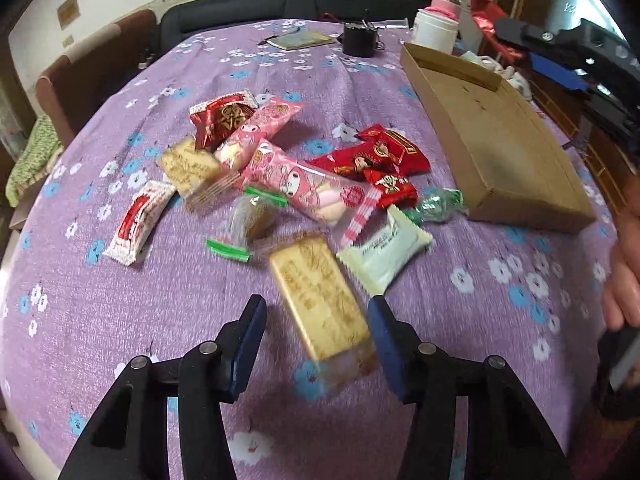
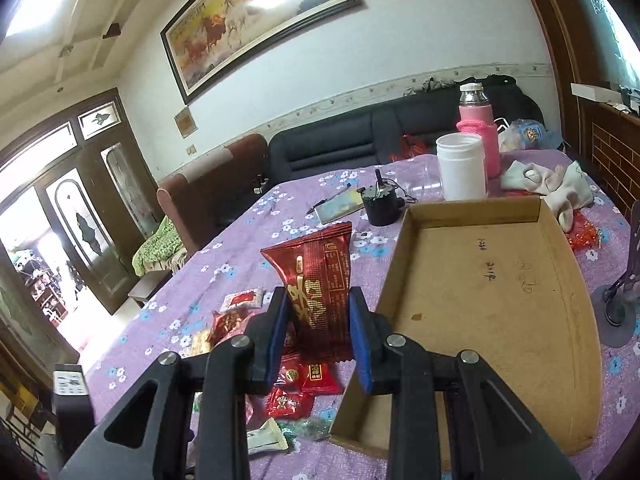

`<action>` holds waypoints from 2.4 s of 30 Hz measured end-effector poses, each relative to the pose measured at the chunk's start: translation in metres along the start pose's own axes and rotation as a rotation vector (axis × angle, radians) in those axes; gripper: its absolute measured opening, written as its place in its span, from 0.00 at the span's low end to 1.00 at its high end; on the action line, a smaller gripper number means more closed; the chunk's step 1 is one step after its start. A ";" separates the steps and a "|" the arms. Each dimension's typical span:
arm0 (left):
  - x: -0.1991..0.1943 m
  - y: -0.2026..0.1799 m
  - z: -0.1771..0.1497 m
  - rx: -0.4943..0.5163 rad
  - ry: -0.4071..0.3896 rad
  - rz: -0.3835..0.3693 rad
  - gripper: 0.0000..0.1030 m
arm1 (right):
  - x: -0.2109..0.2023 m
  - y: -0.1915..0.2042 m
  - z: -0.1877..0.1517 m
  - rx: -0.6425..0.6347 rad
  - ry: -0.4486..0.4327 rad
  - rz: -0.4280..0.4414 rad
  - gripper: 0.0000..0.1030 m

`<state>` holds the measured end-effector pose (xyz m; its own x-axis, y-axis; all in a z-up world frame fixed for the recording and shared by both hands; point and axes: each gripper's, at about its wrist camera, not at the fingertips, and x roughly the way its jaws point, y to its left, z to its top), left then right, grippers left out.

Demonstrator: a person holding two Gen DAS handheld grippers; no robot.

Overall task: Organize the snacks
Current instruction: 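Carry the cake bar and red bag over the cardboard tray with both grippers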

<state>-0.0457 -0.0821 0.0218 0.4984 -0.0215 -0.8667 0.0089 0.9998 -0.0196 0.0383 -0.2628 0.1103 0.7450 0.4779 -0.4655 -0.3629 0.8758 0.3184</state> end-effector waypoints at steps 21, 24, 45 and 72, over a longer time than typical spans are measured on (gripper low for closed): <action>-0.022 0.015 -0.005 0.010 -0.089 -0.054 0.35 | 0.000 -0.009 0.001 0.039 0.008 0.002 0.28; -0.030 0.016 -0.001 0.010 -0.109 -0.065 0.35 | 0.000 -0.012 0.002 0.046 0.006 -0.006 0.28; -0.023 -0.098 0.108 0.139 -0.186 -0.258 0.34 | 0.002 -0.102 0.008 0.260 0.052 -0.179 0.28; 0.057 -0.148 0.110 0.212 -0.119 -0.252 0.34 | 0.045 -0.129 -0.018 0.283 0.252 -0.350 0.27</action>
<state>0.0765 -0.2313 0.0300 0.5553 -0.2795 -0.7833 0.3177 0.9417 -0.1108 0.1090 -0.3531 0.0335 0.6240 0.1918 -0.7575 0.0754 0.9501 0.3027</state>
